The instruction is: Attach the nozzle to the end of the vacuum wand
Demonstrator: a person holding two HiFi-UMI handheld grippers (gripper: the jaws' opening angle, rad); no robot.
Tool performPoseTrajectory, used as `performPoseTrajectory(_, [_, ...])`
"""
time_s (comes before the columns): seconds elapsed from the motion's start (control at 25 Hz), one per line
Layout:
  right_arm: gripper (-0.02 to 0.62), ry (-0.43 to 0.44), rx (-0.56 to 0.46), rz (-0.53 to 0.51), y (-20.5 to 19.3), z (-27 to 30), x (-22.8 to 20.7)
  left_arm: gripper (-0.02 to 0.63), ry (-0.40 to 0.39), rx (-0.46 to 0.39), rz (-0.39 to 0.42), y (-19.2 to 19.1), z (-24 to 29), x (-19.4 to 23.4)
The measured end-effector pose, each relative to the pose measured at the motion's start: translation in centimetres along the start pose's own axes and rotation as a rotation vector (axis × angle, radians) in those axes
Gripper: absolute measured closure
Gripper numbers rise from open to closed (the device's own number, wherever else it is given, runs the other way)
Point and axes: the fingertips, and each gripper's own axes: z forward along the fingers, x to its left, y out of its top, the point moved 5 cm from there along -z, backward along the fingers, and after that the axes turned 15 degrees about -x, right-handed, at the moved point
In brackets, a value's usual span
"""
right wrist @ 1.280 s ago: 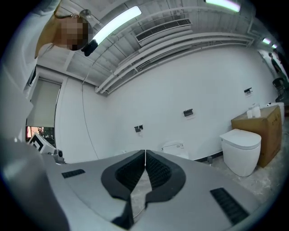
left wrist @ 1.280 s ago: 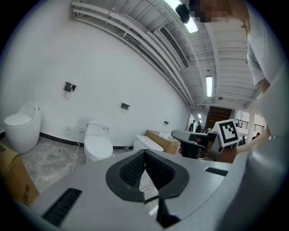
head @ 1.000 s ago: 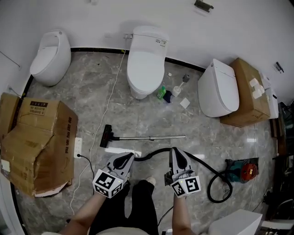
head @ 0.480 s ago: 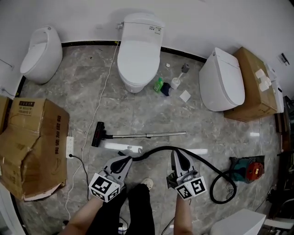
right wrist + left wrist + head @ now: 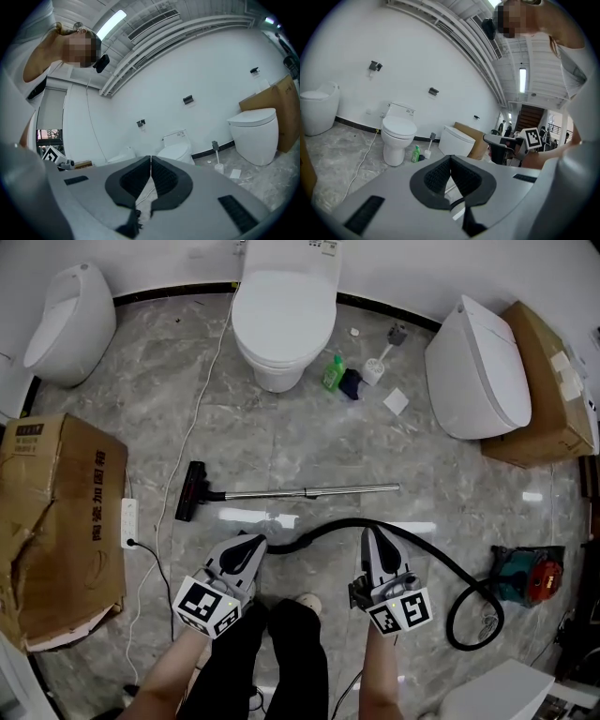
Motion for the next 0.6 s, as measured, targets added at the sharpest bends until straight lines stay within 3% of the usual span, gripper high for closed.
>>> performPoseTrajectory(0.6, [0.578, 0.082, 0.047, 0.001, -24.1, -3.3, -8.3, 0.598, -0.029, 0.025, 0.032, -23.8, 2.5, 10.0])
